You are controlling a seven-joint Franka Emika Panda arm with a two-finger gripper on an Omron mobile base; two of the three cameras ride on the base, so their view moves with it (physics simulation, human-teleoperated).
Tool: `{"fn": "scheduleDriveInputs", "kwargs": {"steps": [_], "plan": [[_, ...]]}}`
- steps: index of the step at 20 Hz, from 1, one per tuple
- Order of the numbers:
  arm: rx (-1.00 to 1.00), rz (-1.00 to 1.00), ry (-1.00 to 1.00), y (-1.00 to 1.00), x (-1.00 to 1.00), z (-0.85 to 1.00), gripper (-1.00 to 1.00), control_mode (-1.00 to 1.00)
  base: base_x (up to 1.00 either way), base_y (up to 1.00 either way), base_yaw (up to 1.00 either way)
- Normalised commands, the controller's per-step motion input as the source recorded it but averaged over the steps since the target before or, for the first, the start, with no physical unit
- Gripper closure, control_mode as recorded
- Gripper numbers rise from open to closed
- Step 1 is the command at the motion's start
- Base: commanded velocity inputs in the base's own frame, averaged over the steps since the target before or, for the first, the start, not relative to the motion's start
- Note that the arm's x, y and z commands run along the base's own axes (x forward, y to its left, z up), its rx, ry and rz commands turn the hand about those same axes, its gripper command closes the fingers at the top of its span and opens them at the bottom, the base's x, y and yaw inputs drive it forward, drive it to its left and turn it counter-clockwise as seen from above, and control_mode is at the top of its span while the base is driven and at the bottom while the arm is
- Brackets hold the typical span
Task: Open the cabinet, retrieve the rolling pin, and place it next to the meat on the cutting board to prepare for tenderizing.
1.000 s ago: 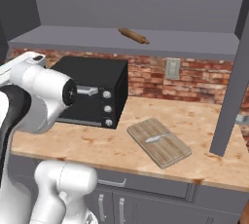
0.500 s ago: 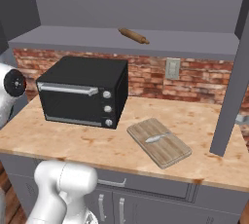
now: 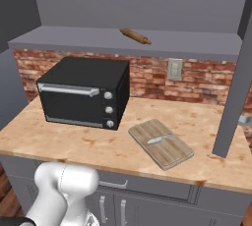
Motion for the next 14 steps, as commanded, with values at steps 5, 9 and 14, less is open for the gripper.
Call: {"fn": "scheduleDriveInputs", "kwargs": {"steps": [5,9,14], "plan": [[-0.23,0.03,-0.02,0.50,0.01,-0.34,-1.00,-1.00,0.00,0.00,0.00],[-0.15,-0.01,-0.04,-0.01,0.00,-0.07,-1.00,-1.00,0.00,0.00,0.00],[-0.08,-0.05,-0.02,-0.59,-0.02,0.02,-1.00,-1.00,0.00,0.00,0.00]]}}
